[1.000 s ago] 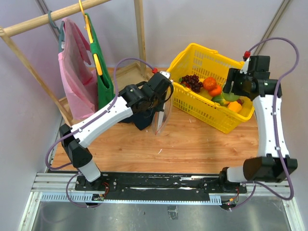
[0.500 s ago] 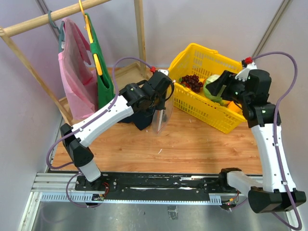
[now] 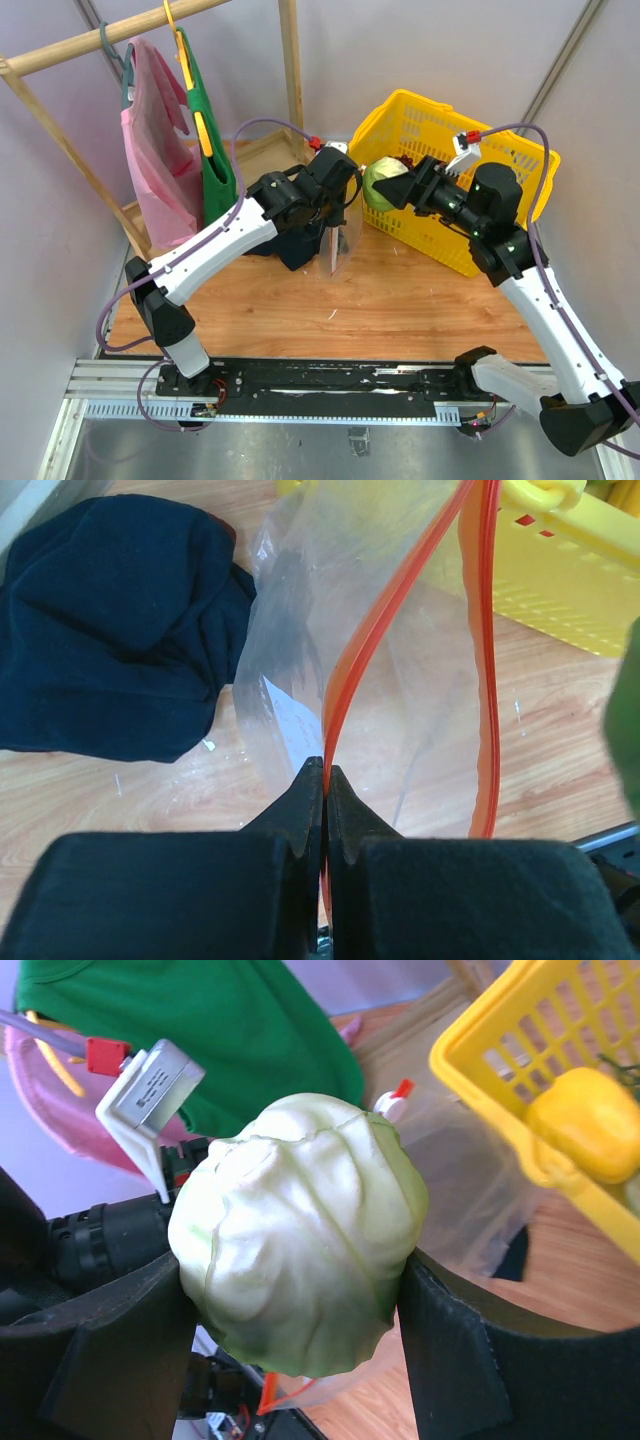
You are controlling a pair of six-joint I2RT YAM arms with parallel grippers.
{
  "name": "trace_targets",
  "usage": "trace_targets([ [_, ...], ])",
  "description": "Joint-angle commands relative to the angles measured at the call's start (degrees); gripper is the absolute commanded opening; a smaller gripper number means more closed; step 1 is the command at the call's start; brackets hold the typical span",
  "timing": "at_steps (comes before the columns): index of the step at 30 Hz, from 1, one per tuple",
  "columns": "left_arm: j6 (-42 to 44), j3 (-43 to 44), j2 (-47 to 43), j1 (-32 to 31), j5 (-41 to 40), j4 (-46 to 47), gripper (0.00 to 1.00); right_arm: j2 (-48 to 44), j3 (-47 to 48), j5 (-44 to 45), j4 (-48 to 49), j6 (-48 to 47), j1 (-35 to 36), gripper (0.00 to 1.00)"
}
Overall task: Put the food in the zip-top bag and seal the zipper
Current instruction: Place the fake vegetable in the zipper food storage bag.
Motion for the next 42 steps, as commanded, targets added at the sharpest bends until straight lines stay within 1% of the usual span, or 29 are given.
trace_targets([
  [1, -1.6, 2.0, 0.0, -0.4, -0.6, 1.8, 0.00, -0.9, -2.5, 0.2, 10.8, 6.9, 3.6, 0.31],
  [8, -2.2, 1.7, -0.3, -0.4, 0.0, 2.2, 0.00, 1.7, -4.4, -0.4, 12.7, 9.2, 6.9, 0.31],
  [11, -2.4, 1.5, -0.7, -0.4, 0.0, 2.3, 0.00, 2.6, -4.5, 0.8, 9.1, 8.6, 7.7, 0.31],
  [15, -2.6, 0.5, -1.7, -0.4, -0.2, 3.2, 0.00, 2.3, -7.4, 2.7, 7.5, 8.8, 7.7, 0.31],
  [21, -2.7, -1.3, -2.9, -0.4, 0.6, 4.1, 0.00, 1.7, -9.1, 6.8, 2.4, 5.1, 7.8, 0.30],
  [26, -2.7, -2.5, -3.9, -0.4, 0.9, 4.7, 0.00, 1.7, -9.8, 7.4, 0.8, 3.0, 7.8, 0.31],
  [33, -2.5, -3.7, -4.7, -0.4, 0.8, 4.6, 0.01, -0.8, -7.3, 16.0, -7.5, -4.0, 7.8, 0.31],
  [35, -2.5, -4.1, -4.6, -0.4, 1.1, 4.7, 0.00, -1.1, -7.2, 14.9, -6.7, -4.9, 7.8, 0.31],
  [39, -2.6, -4.2, -4.1, -0.4, 1.5, 4.8, 0.00, -1.7, -7.7, 5.5, 0.5, -4.5, 7.7, 0.32],
  [42, -2.7, -4.4, -3.9, -0.4, 1.4, 4.9, 0.00, -1.8, -7.0, -0.7, 3.7, -4.4, 7.8, 0.32],
])
